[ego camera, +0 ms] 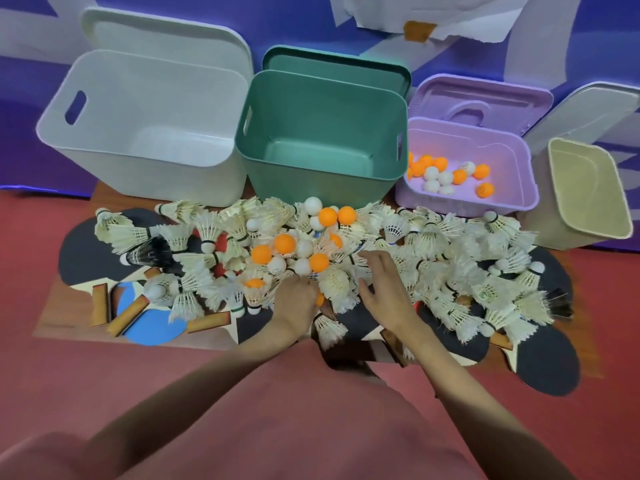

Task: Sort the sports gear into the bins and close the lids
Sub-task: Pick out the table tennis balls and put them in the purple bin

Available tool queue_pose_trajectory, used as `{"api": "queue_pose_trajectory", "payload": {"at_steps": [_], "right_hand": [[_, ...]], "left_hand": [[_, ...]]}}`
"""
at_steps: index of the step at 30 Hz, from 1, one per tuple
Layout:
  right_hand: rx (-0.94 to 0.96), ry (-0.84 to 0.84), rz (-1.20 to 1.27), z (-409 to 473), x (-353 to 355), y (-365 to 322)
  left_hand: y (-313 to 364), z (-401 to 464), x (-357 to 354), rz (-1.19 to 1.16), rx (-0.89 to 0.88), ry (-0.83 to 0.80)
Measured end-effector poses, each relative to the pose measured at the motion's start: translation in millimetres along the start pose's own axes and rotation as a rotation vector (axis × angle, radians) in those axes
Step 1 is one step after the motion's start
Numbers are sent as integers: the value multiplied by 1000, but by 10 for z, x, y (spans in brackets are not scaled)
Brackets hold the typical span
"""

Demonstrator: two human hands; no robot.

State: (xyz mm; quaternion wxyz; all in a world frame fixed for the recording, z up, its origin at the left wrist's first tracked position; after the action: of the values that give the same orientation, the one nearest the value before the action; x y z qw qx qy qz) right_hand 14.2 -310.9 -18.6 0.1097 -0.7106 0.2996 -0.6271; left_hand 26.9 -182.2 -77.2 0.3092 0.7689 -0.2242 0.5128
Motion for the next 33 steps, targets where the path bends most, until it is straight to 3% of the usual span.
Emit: {"api": "queue_pose_trajectory", "payload": {"at_steps": [7, 13, 22, 28, 33], "right_hand": [[-31, 23, -14, -33, 31, 12], [-58, 8, -34, -64, 1, 105], [262, -227, -322, -86, -589, -139], [282, -42, -385, 49, -365, -149], [115, 166, -222, 51, 104, 138]], "left_hand": [[-63, 58, -152, 69, 159, -67], [-114, 23, -209, 37, 181, -34], [-169, 32, -152, -29, 166, -15], [-161, 58, -40, 4, 121, 8], [-59, 168, -90, 71, 81, -89]]}}
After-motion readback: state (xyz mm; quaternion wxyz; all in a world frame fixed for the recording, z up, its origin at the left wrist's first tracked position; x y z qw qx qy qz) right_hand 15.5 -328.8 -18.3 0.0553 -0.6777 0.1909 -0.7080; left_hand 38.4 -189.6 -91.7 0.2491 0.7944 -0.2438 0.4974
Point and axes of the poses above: each hand's wrist, its own z-axis towards the middle knuckle, its own x-axis out of the back of the hand, y = z × x, the point moved 10 cm from there along z, towards the middle knuckle, and after that the axes turned 15 degrees about -x, right-handed, at the moved point
